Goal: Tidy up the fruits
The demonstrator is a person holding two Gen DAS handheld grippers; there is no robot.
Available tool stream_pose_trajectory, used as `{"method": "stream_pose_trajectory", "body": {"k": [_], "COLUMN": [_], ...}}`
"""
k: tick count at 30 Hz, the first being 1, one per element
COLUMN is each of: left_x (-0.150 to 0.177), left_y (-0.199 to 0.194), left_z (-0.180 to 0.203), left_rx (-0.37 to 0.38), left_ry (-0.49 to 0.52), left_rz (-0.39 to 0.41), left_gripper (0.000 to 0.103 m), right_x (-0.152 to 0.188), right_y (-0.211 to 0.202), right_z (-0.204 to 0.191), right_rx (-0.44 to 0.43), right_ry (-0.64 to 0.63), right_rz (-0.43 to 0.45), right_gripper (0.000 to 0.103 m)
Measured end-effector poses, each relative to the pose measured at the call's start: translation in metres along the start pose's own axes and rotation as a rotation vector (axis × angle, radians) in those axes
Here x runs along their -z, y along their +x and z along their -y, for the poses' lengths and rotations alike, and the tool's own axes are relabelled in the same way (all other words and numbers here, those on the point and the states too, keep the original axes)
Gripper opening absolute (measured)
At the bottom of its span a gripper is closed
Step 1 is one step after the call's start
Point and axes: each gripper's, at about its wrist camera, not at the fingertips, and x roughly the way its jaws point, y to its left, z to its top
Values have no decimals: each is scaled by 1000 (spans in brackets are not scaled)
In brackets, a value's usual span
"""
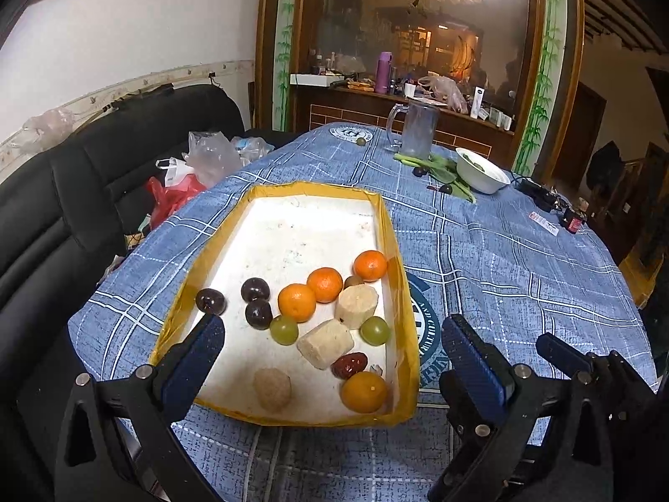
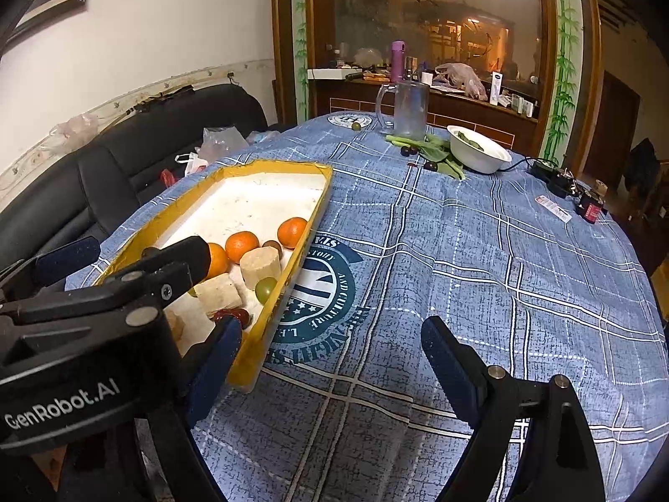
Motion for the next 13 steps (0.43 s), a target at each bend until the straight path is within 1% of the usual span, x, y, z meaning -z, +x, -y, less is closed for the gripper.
{"method": "stream_pose_trajectory", "body": {"k": [9, 13], "left_x": [3, 2], "left_y": [5, 9], "left_z": [-4, -6], "left_rx": [-6, -21], "left_ry": [-10, -21], "left_rz": [-15, -33], "left_gripper": [103, 103], "right_x": [2, 4], "right_y": [7, 10], "right_z": [-7, -10], "right_rx": [5, -3], "right_ry": [-28, -37], "right_rz": [-22, -35], "right_gripper": [91, 91]}}
